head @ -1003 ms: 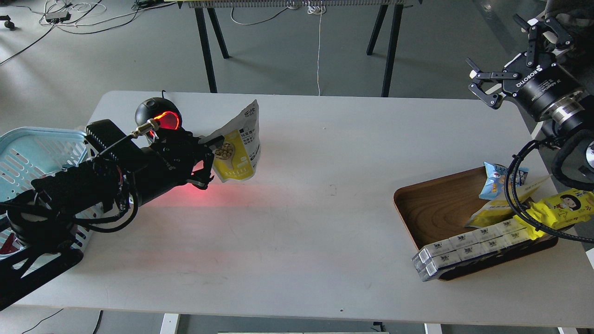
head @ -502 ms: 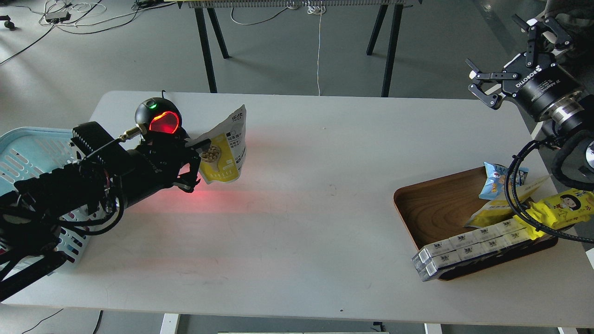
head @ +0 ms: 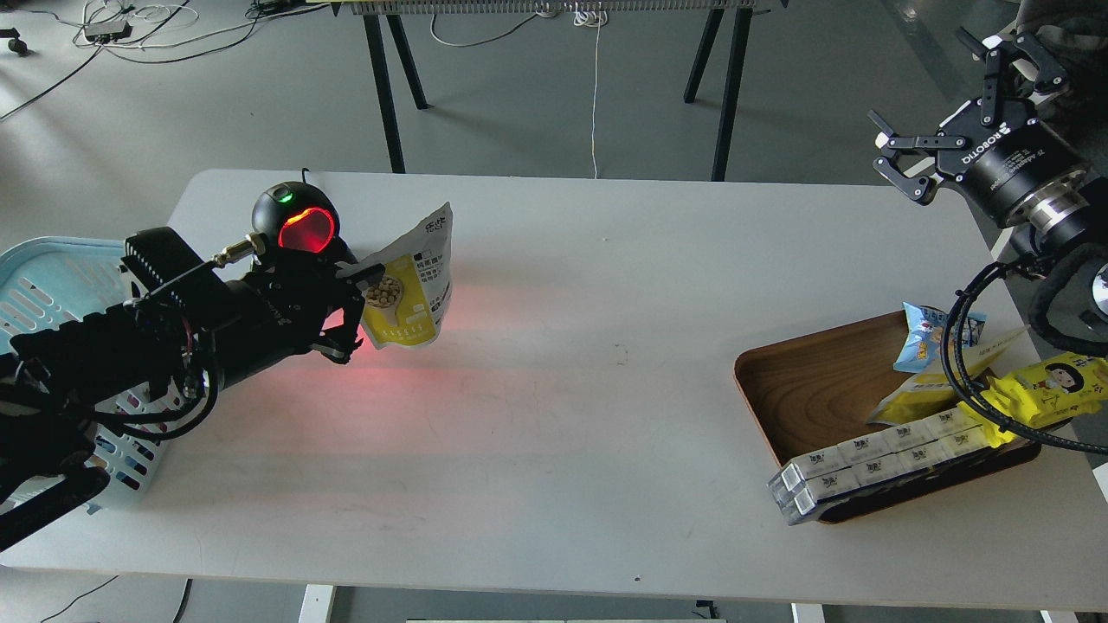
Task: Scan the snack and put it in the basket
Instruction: 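Lift the packet with the left gripper and hold it before the scanner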
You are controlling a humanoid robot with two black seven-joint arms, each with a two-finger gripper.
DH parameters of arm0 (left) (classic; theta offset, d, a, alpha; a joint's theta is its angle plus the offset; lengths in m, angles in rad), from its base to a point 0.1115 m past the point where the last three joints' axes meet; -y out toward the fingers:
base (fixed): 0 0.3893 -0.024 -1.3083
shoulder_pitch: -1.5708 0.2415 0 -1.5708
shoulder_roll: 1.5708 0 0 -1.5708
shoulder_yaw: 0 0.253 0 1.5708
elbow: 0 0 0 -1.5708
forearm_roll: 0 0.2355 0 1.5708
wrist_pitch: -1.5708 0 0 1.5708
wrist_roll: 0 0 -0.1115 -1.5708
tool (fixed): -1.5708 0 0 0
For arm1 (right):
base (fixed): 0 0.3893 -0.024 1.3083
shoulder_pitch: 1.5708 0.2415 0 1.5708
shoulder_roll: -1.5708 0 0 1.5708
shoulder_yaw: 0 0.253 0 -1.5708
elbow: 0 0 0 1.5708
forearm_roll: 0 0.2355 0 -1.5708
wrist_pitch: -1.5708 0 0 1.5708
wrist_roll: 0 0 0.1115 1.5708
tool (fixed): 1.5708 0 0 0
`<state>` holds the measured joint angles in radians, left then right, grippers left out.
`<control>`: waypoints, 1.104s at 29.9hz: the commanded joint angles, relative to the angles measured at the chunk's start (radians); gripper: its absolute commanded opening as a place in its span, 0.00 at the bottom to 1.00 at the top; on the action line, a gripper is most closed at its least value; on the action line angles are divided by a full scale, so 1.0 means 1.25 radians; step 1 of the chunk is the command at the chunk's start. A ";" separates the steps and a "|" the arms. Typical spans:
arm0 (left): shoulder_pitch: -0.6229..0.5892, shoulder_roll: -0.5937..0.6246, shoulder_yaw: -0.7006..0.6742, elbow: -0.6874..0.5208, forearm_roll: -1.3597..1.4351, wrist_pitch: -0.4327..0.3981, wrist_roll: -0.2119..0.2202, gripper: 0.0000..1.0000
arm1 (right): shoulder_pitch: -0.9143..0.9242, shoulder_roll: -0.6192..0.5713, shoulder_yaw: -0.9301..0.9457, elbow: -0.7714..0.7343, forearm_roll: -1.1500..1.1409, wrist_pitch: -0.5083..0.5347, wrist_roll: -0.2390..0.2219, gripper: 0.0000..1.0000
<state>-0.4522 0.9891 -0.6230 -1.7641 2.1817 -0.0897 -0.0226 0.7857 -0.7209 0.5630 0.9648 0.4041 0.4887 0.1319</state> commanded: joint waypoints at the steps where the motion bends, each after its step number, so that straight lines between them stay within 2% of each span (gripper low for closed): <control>1: -0.003 0.000 0.000 0.000 0.000 -0.006 0.000 0.02 | 0.001 0.007 0.000 -0.001 -0.001 0.000 0.000 0.99; 8: -0.019 0.000 0.001 0.000 0.000 -0.045 -0.003 0.02 | 0.000 0.009 0.000 -0.001 -0.001 0.000 0.000 0.99; 18: -0.084 -0.001 0.008 0.001 0.000 -0.132 -0.010 0.02 | -0.001 0.009 0.001 -0.002 -0.001 0.000 0.000 0.99; 33: -0.129 -0.014 0.008 0.001 0.000 -0.250 -0.015 0.02 | -0.003 0.022 0.000 -0.005 -0.001 0.000 0.000 0.99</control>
<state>-0.5972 0.9762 -0.6134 -1.7629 2.1815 -0.3756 -0.0415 0.7823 -0.6992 0.5630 0.9592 0.4034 0.4887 0.1320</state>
